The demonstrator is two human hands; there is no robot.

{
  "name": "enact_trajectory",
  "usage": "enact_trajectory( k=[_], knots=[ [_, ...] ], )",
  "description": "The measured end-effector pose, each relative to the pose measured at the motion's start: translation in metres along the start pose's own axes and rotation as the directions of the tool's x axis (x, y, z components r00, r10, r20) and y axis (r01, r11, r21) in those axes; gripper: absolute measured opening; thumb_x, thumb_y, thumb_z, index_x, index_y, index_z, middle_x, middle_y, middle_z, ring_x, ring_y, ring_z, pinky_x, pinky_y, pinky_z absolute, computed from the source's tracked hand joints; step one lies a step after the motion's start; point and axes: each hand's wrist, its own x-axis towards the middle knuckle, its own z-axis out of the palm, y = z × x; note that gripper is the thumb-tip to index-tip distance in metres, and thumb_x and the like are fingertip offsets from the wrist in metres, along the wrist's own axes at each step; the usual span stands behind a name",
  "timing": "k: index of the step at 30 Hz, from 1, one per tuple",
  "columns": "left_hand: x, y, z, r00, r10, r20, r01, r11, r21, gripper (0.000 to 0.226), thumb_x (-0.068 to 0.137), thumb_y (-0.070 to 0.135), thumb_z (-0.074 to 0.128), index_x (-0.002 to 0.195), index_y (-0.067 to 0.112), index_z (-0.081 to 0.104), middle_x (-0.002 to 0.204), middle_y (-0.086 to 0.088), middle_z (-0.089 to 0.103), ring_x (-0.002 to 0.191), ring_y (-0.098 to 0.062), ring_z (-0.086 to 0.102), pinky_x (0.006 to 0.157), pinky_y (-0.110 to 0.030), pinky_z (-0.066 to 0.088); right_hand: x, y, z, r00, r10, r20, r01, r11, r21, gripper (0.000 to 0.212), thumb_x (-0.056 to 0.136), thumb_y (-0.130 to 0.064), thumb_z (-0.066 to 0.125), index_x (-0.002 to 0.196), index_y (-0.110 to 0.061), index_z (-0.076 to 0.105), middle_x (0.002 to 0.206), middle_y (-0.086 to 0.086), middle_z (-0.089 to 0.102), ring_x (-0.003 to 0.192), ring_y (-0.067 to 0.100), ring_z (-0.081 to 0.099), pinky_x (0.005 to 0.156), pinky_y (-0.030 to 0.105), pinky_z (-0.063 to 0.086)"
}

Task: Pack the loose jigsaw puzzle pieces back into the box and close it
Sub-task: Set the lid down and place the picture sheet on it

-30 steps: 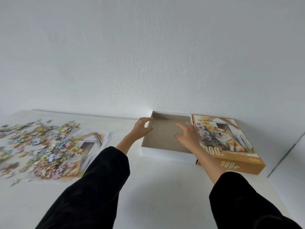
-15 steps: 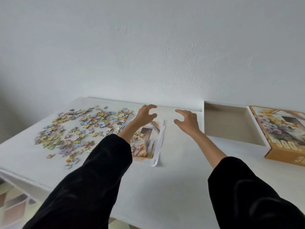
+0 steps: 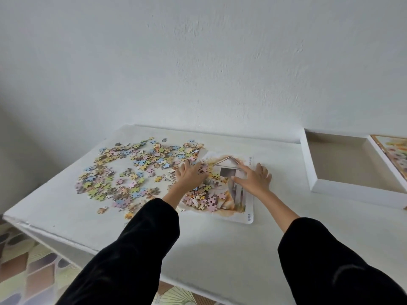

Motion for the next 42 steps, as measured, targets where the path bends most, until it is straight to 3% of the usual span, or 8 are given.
enact_trajectory(
  k=[8, 19, 23, 26, 28, 31, 36, 42],
  knots=[
    [0.012, 0.014, 0.003, 0.998, 0.021, -0.063, -0.03, 0.986, -0.161, 0.052, 0.092, 0.037, 0.047, 0.139, 0.021, 0.032, 0.15, -0.018, 0.019, 0.138, -0.034, 0.02, 0.113, -0.051, 0.018, 0.019, -0.004, -0.001, 0.981, -0.16, -0.109, 0.178, 0.967, 0.182, 0.034, 0.083, -0.025, 0.062, 0.117, -0.021, 0.063, 0.129, 0.004, 0.057, 0.124, 0.024, 0.046, 0.107, 0.034, 0.025],
    [0.035, 0.006, -0.012, 0.973, -0.207, -0.097, 0.132, 0.854, -0.504, 0.039, 0.088, 0.015, 0.051, 0.127, 0.021, 0.05, 0.142, -0.017, 0.02, 0.117, -0.037, 0.048, 0.103, -0.043, 0.041, 0.021, -0.007, 0.019, 0.983, -0.145, -0.116, 0.155, 0.984, 0.084, 0.044, 0.087, -0.029, 0.055, 0.13, -0.029, 0.049, 0.145, 0.008, 0.032, 0.137, 0.027, 0.019, 0.112, 0.035, 0.013],
    [0.038, 0.008, -0.014, 0.983, -0.175, -0.05, 0.122, 0.837, -0.533, 0.04, 0.091, 0.017, 0.049, 0.132, 0.018, 0.048, 0.143, -0.02, 0.029, 0.067, -0.011, 0.053, 0.064, -0.021, 0.047, 0.022, -0.005, 0.021, 0.982, -0.146, -0.122, 0.157, 0.984, 0.087, 0.048, 0.087, -0.03, 0.055, 0.134, -0.031, 0.044, 0.146, 0.007, 0.03, 0.137, 0.027, 0.018, 0.113, 0.037, 0.013],
    [0.047, 0.008, -0.017, 0.984, -0.171, -0.053, 0.119, 0.846, -0.52, 0.042, 0.091, 0.019, 0.049, 0.132, 0.018, 0.047, 0.136, -0.019, 0.042, 0.052, -0.009, 0.045, 0.051, -0.019, 0.04, 0.023, -0.004, 0.022, 0.981, -0.145, -0.127, 0.157, 0.983, 0.091, 0.049, 0.087, -0.03, 0.055, 0.134, -0.031, 0.044, 0.147, 0.007, 0.029, 0.137, 0.027, 0.017, 0.114, 0.038, 0.014],
    [0.049, 0.01, -0.021, 0.985, -0.163, -0.052, 0.112, 0.842, -0.527, 0.041, 0.091, 0.018, 0.048, 0.132, 0.016, 0.048, 0.127, -0.013, 0.05, 0.058, -0.012, 0.051, 0.054, -0.021, 0.045, 0.022, -0.003, 0.022, 0.979, -0.155, -0.136, 0.167, 0.982, 0.088, 0.047, 0.087, -0.03, 0.054, 0.133, -0.03, 0.045, 0.147, 0.006, 0.03, 0.137, 0.026, 0.017, 0.114, 0.038, 0.013],
    [0.047, 0.014, -0.025, 0.988, -0.152, -0.015, 0.121, 0.838, -0.532, 0.038, 0.092, 0.016, 0.047, 0.13, 0.01, 0.05, 0.122, -0.013, 0.056, 0.1, -0.028, 0.06, 0.083, -0.035, 0.05, 0.023, -0.002, 0.023, 0.977, -0.158, -0.146, 0.171, 0.982, 0.084, 0.043, 0.087, -0.03, 0.054, 0.129, -0.03, 0.049, 0.146, 0.006, 0.031, 0.136, 0.027, 0.019, 0.113, 0.038, 0.014],
    [0.043, 0.015, -0.016, 0.992, -0.063, -0.106, 0.001, 0.862, -0.507, 0.044, 0.091, 0.01, 0.048, 0.134, 0.014, 0.045, 0.099, -0.009, 0.063, 0.058, -0.012, 0.047, 0.052, -0.023, 0.039, 0.024, -0.002, 0.022, 0.979, -0.158, -0.131, 0.17, 0.981, 0.091, 0.048, 0.087, -0.03, 0.054, 0.134, -0.031, 0.043, 0.147, 0.006, 0.03, 0.137, 0.027, 0.018, 0.114, 0.038, 0.014],
    [0.031, 0.014, -0.018, 0.944, 0.053, -0.326, -0.234, 0.802, -0.549, 0.054, 0.091, -0.005, 0.043, 0.138, 0.022, 0.037, 0.116, -0.014, 0.061, 0.067, -0.026, 0.058, 0.045, -0.023, 0.045, 0.025, 0.001, 0.018, 0.97, -0.169, -0.172, 0.207, 0.951, 0.23, 0.058, 0.085, -0.027, 0.059, 0.137, -0.039, 0.036, 0.148, 0.017, 0.014, 0.139, 0.031, 0.008, 0.111, 0.038, 0.014]
  ],
)
